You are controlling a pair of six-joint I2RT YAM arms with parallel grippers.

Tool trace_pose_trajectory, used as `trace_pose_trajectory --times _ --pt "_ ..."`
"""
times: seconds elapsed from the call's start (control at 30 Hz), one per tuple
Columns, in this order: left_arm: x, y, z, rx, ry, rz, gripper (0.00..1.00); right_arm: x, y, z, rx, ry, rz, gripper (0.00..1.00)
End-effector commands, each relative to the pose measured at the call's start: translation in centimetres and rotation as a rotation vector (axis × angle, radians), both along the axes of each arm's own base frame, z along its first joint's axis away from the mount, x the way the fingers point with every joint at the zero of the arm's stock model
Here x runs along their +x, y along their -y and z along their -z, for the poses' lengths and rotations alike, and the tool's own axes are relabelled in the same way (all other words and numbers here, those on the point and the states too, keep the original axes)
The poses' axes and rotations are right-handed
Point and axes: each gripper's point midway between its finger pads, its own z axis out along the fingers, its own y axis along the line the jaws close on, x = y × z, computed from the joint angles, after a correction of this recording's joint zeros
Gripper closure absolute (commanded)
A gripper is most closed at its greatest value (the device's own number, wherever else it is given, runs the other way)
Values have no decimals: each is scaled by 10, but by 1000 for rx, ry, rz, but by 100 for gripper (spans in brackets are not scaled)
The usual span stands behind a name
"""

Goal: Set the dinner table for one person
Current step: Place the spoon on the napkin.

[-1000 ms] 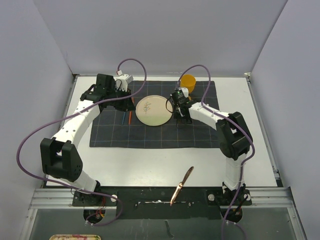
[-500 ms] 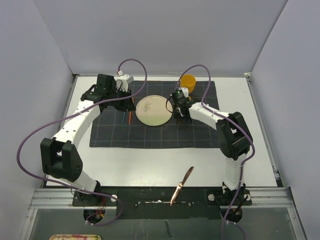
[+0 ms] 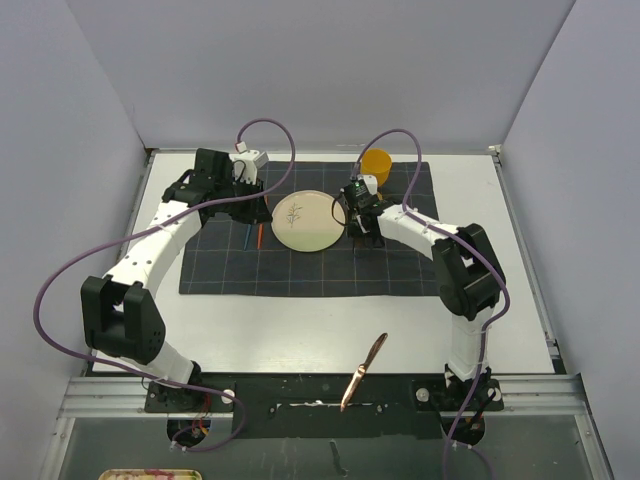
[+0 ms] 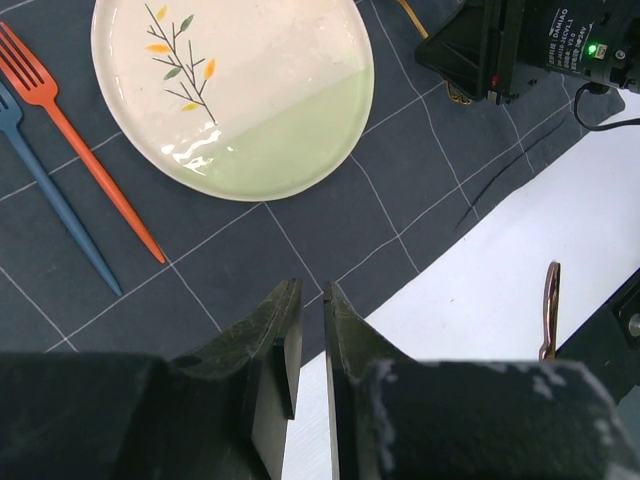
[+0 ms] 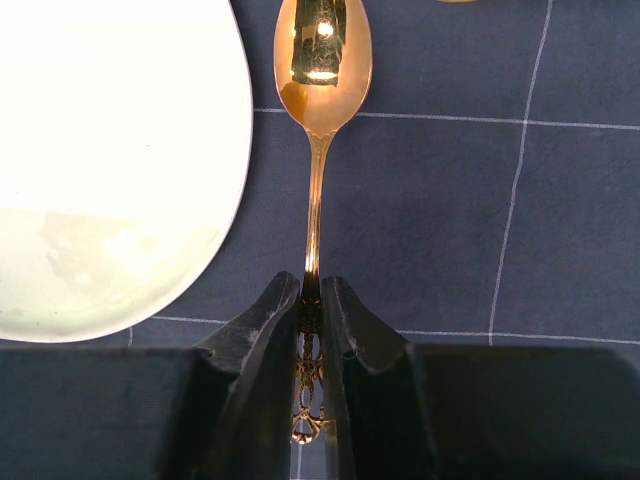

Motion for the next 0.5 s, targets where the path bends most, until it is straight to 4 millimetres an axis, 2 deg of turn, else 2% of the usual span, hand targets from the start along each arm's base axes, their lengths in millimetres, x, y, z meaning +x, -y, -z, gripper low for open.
trace_pose_trajectory --times 0.0,0.47 --pt "1 2 -33 -29 110 4 86 18 -7 -26 29 91 27 100" --pt "0 4 -36 -26 113 9 86 18 -7 -30 32 90 34 100"
